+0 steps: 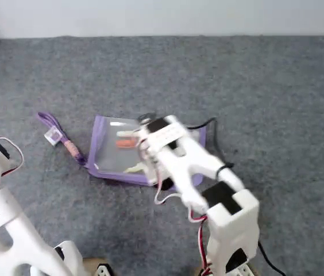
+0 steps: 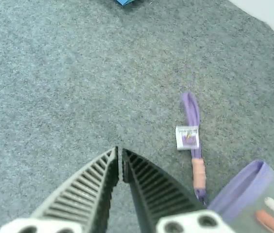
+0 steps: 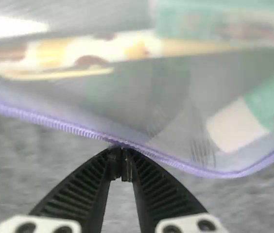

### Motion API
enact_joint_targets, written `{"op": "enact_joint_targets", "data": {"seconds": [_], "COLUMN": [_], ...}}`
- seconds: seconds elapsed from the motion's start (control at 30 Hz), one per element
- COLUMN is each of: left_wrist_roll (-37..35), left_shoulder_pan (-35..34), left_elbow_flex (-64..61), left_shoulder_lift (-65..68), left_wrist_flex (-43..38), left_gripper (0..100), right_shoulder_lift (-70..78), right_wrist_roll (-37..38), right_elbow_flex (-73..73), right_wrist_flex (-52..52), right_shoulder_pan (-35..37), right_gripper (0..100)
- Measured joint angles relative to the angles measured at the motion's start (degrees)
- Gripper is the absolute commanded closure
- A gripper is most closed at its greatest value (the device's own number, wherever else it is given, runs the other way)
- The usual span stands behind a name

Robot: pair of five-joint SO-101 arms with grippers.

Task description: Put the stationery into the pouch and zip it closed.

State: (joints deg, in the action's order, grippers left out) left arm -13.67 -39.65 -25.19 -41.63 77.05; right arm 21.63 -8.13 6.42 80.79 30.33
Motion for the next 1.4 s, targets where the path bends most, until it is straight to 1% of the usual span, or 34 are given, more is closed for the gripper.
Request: {"op": "enact_joint_targets", "data": {"seconds": [0.1, 0.3, 0.37, 0.47, 0.53, 0.6, 0.77, 0.87, 1.0, 1.1, 1.17, 1.4], "left_wrist_roll": [-0.3, -0.4, -0.4, -0.4, -0.4, -0.4, -0.4, -0.4, -0.4, -0.6, -0.6, -0.6], "left_shoulder_pan": [0.0, 0.0, 0.0, 0.0, 0.0, 0.0, 0.0, 0.0, 0.0, 0.0, 0.0, 0.0], "left_elbow_flex": [0.0, 1.8, 2.1, 2.1, 2.1, 2.1, 2.1, 2.1, 2.1, 2.1, 2.1, 2.1], "left_shoulder_lift": [0.0, 0.0, 0.0, 0.0, 0.0, 0.0, 0.0, 0.0, 0.0, 0.0, 0.0, 0.0], "left_wrist_flex": [0.0, 1.1, 1.1, 1.1, 1.1, 1.1, 1.1, 1.1, 2.2, 3.0, 3.3, 3.3], "left_gripper": [98, 98, 98, 98, 98, 98, 98, 98, 98, 98, 98, 98], "right_shoulder_lift": [0.0, -0.1, -2.0, -6.0, -9.2, -12.1, -14.4, -14.4, -12.5, -8.3, -5.2, 7.5], "right_wrist_roll": [6.2, 19.7, 22.9, 24.2, 23.3, 20.0, 9.6, 4.8, 2.7, 2.3, 2.2, 2.2], "right_elbow_flex": [0.1, 0.2, 0.4, 0.4, 0.4, 0.4, 0.4, 0.4, 0.3, -0.1, -1.9, -13.9], "right_wrist_flex": [-3.3, -14.9, -16.9, -17.1, -16.3, -14.9, -14.9, -19.2, -28.0, -33.2, -34.9, -35.1], "right_shoulder_pan": [-7.6, -22.4, -25.8, -27.3, -25.8, -22.2, -7.3, 1.1, 9.1, 12.7, 14.0, 17.0], "right_gripper": [99.1, 99.1, 99.1, 99.1, 99.1, 99.1, 99.1, 99.1, 99.1, 99.1, 99.1, 99.1]}}
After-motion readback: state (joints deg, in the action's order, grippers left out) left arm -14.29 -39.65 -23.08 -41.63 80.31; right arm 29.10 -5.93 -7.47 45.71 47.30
